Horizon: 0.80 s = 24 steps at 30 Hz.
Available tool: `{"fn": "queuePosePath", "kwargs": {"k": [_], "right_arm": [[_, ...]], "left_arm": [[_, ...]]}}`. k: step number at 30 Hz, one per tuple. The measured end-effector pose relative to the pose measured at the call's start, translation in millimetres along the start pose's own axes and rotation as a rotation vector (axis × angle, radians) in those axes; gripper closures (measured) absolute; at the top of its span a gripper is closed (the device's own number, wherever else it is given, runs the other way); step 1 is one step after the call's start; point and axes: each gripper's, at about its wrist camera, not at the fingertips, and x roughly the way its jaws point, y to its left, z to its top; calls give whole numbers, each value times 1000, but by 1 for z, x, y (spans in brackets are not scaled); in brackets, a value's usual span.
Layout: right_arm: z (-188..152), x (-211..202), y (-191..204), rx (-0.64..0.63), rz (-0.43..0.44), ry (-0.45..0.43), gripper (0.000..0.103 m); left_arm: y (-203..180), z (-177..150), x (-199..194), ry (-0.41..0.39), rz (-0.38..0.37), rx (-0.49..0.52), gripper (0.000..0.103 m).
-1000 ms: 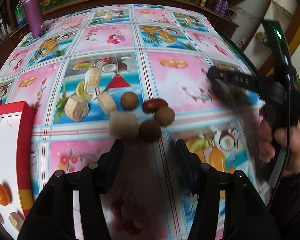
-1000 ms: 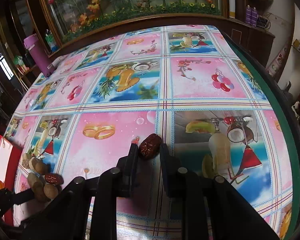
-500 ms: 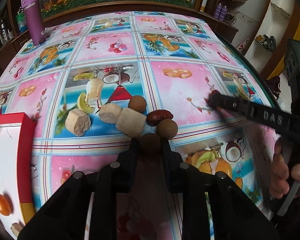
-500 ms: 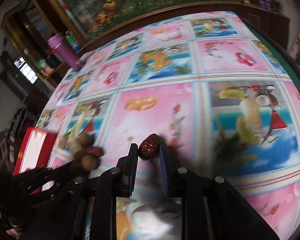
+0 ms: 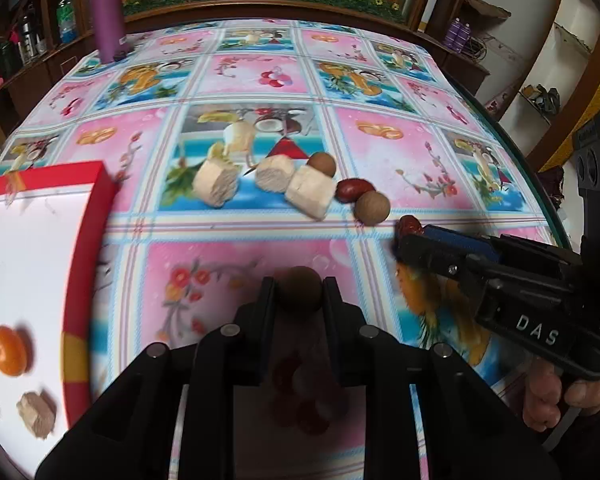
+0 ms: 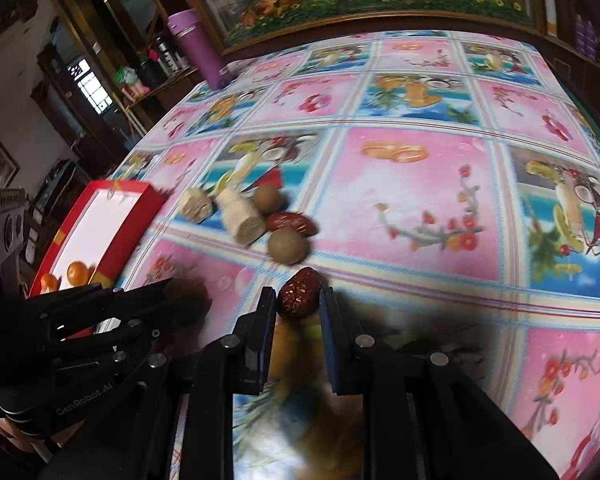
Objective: Organize fruits
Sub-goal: 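Grasp a red date with the right gripper while the left gripper grasps a brown ball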
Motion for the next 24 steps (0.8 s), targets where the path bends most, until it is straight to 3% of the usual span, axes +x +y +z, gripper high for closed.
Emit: {"fn": "queuePosePath", "kwargs": {"k": [12,24], "right_arm": [[-12,6,39,-66,-32,3,83],[-8,-17,69,-113,-47,-72,83]], "left_arm": [[9,-7,-7,-41,118,-8,78],[20,-7,-36,-129,159,-15,78]]}}
